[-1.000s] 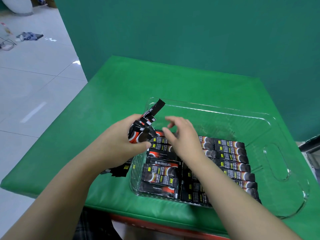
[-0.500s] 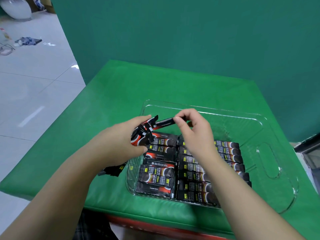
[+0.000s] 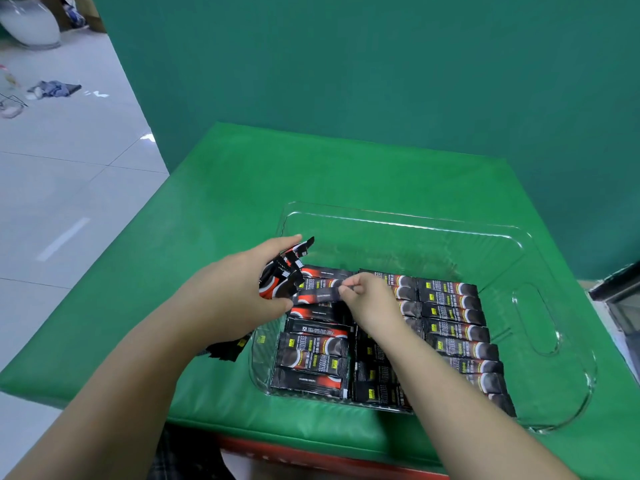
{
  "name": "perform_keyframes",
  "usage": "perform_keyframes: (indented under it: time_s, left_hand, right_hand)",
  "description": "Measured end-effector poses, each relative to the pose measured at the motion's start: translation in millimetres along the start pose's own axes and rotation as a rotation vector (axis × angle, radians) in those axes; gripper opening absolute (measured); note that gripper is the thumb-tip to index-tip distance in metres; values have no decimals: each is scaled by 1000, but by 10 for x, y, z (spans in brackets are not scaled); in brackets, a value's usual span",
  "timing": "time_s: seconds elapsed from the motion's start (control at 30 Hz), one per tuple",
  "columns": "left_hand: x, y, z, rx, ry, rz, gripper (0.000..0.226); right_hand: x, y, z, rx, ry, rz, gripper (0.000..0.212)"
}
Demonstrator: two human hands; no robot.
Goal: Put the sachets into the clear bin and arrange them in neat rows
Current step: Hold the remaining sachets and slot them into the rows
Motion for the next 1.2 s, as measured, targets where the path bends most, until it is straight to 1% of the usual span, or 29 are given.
perform_keyframes:
  time_s: [0.07,0.13,0.2,0.3,0.43,0.53,0.6,0.63,0.77,0.83,0.9,0.97,1.07,1.13,1.2]
  left_hand:
    - [0,-3,1,0,5,6,78]
    - [3,-4,0,3,6,12,77]
    - [8,-7,-6,7,6,16,76]
    - [12,-18,-7,3,8,32,76]
    - [9,-31,-2,6,21,45,75]
    - [13,-38,-5,10,23,41,76]
    - [21,-43,-13,12,21,42,76]
    - [22,-42,-17,15,23,44,76]
    - [29,-50,-30,31,28,36,80]
    - [34,-49,-36,34,18,12,82]
    - [37,-49,-43,36,7,-19,84]
    - [38,-43,-46,38,-2,-40,84]
    - [45,-32,-46,38,-16,-57,85]
    - [42,-32,-37,35,-19,-46,85]
    - [46,-38,-28,30,-25,-37,85]
  right_hand:
    - [-5,-43,14,-59,117,187,25]
    - [-9,-111,60,-182,211,385,35]
    - [47,-178,89,-283,198,519,40]
    - [171,-258,82,-375,148,655,38]
    - [272,-308,64,-445,143,707,36]
    - [293,-310,46,-452,139,722,35]
    - [250,-351,88,-464,143,661,33]
    - [187,-399,137,-481,147,548,31]
    - [-174,-640,388,-528,57,-152,26]
    - [-319,-768,516,-603,14,-330,28]
    - [-373,-888,622,-678,-12,-340,29]
    - [-368,-945,670,-713,-1,-275,22]
    - [-377,-963,684,-718,75,-163,13]
    - [-465,-876,618,-636,140,-192,15]
    - [-617,-695,494,-503,205,-303,17]
Point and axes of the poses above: each hand's wrist, its own z-axis away from the middle knuckle, its own x-axis out of the palm, y = z × x, the point moved 7 cm from there along -z, towards the middle knuckle, and after that the axes turned 11 degrees about x, right-handed, at the moved point
